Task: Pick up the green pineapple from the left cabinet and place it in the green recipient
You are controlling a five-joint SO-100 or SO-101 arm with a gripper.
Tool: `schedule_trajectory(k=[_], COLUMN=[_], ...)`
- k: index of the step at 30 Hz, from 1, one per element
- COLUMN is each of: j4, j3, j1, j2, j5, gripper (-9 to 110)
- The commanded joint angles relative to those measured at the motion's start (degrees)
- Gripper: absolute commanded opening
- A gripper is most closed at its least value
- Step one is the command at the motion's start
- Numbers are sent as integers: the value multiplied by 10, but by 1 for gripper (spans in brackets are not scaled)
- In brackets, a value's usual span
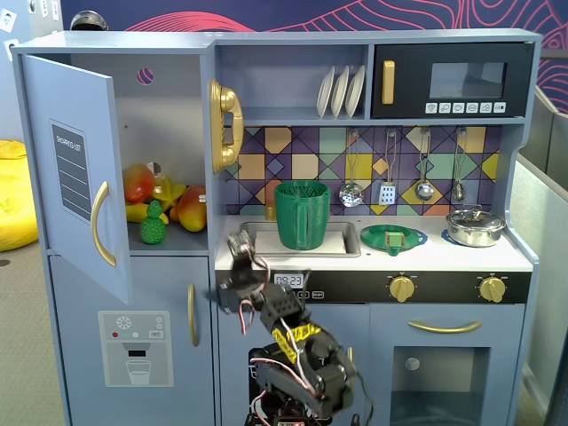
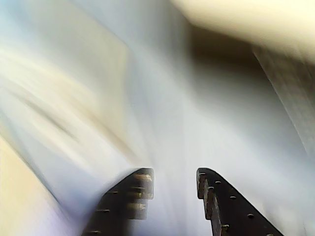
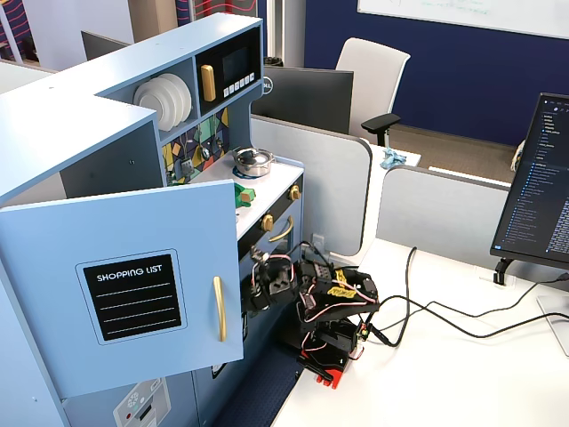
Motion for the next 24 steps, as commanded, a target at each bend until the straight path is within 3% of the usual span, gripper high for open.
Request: schedule_trajectory(k=[1,5,24], j4=[-26,-64,-332], j3=[-128,-173,-204], j1=[-35,-36,-36], j2=[-43,-84,-316], j5=[-25,-6,29], gripper=[28,34,33])
